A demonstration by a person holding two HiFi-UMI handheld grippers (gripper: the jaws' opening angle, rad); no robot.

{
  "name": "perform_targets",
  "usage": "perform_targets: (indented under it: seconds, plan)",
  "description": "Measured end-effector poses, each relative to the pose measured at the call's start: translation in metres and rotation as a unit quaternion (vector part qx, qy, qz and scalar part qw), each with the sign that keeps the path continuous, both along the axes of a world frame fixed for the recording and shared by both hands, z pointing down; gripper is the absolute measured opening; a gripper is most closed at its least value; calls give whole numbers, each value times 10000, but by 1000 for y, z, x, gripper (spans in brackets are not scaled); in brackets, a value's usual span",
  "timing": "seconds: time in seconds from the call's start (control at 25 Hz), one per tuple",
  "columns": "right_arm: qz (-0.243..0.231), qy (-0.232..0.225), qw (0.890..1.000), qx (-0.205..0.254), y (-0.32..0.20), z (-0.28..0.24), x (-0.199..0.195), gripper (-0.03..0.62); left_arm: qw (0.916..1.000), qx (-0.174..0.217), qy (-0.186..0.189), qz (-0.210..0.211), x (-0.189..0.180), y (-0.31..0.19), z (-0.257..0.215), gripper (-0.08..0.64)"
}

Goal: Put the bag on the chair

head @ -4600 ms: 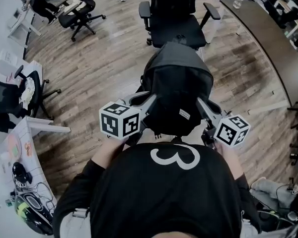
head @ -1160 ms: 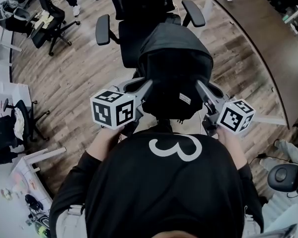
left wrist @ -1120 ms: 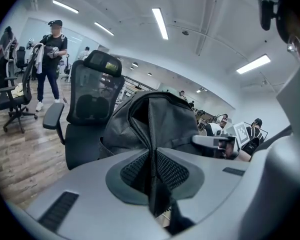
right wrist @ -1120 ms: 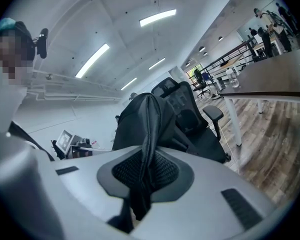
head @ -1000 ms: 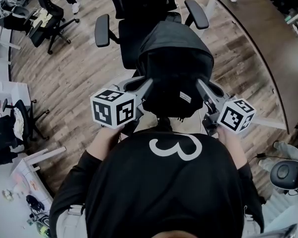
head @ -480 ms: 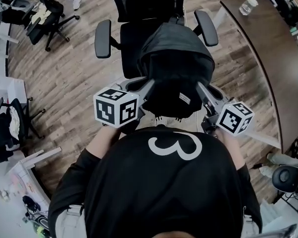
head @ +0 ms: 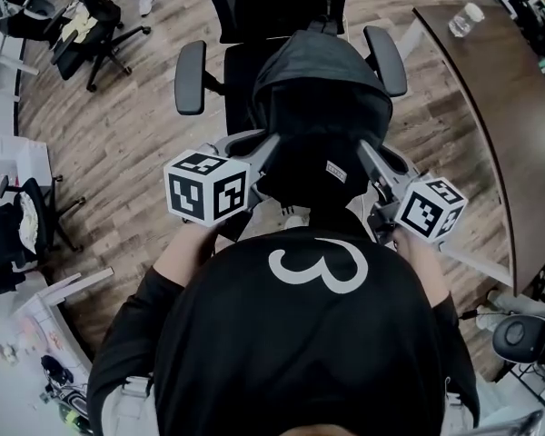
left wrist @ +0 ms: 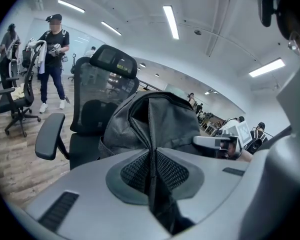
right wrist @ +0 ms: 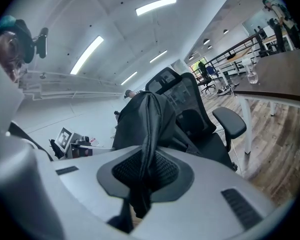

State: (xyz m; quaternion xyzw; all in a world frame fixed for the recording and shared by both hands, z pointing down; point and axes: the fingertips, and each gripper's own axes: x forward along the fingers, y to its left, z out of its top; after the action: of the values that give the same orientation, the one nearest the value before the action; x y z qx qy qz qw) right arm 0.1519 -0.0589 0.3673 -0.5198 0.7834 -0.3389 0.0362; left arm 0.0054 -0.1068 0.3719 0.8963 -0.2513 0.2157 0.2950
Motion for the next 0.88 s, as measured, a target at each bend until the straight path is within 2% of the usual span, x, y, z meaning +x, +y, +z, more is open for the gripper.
perform_targets:
  seconds: [0.36, 0.88]
  plan:
    - [-355, 11, 9994, 14, -46, -3, 3, 55, 9994, -47, -13, -356, -1, -33, -2, 57]
    - [-788, -22, 9969, -14, -129, -5, 8, 55, 9968, -67, -21, -798, 2, -107, -6, 57]
